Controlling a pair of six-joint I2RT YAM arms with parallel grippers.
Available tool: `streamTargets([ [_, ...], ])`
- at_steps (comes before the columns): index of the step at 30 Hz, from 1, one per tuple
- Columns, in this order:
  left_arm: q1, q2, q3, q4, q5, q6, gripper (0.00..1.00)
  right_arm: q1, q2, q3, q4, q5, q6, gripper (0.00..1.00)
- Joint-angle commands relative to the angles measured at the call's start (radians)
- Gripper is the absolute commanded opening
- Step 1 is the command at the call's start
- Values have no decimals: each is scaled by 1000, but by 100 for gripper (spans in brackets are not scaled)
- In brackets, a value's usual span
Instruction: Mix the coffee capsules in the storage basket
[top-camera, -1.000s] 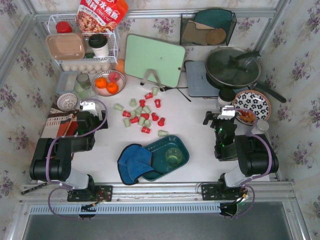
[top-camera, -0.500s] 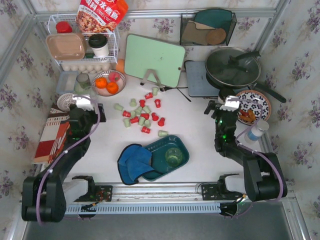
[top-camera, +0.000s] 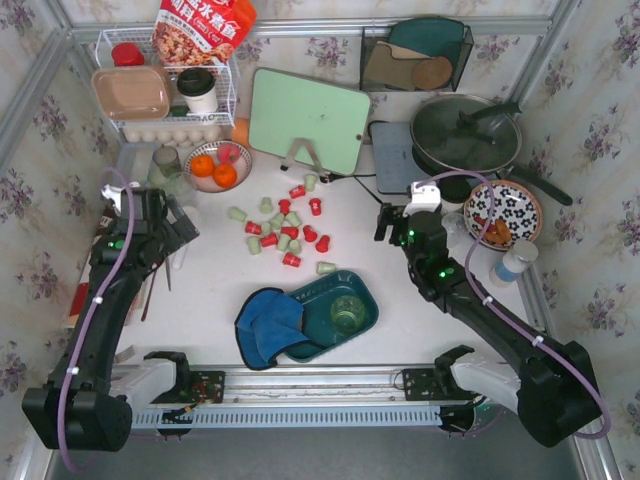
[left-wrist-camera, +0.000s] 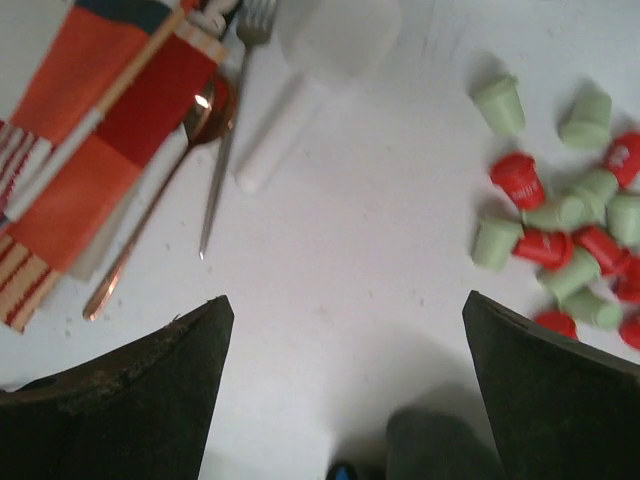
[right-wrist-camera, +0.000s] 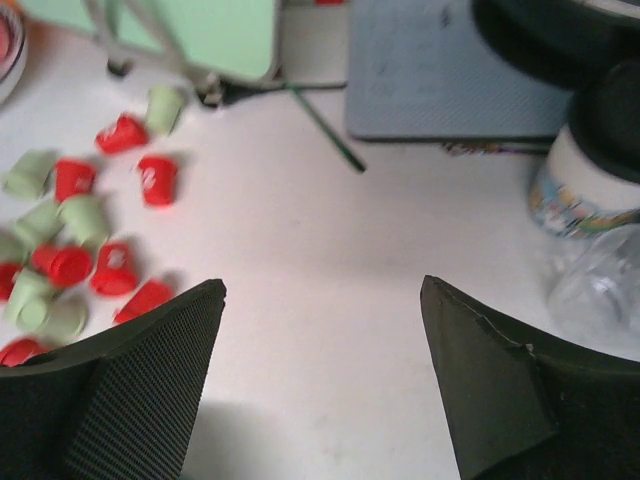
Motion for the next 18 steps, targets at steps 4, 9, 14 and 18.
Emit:
streamTargets([
  [4, 0, -122, 50, -163, 261, 91, 100, 149, -28, 87, -379, -4, 85, 84],
  [9, -8, -205, 39, -154, 467, 230, 100, 213, -44, 122, -491, -50, 128, 76],
  [14, -8, -258, -71, -56, 509, 226, 100, 263, -82, 103, -573, -70, 189, 70],
  [18, 2, -245, -21, -132, 470, 252, 100, 295, -135, 62, -618, -65, 263, 64],
])
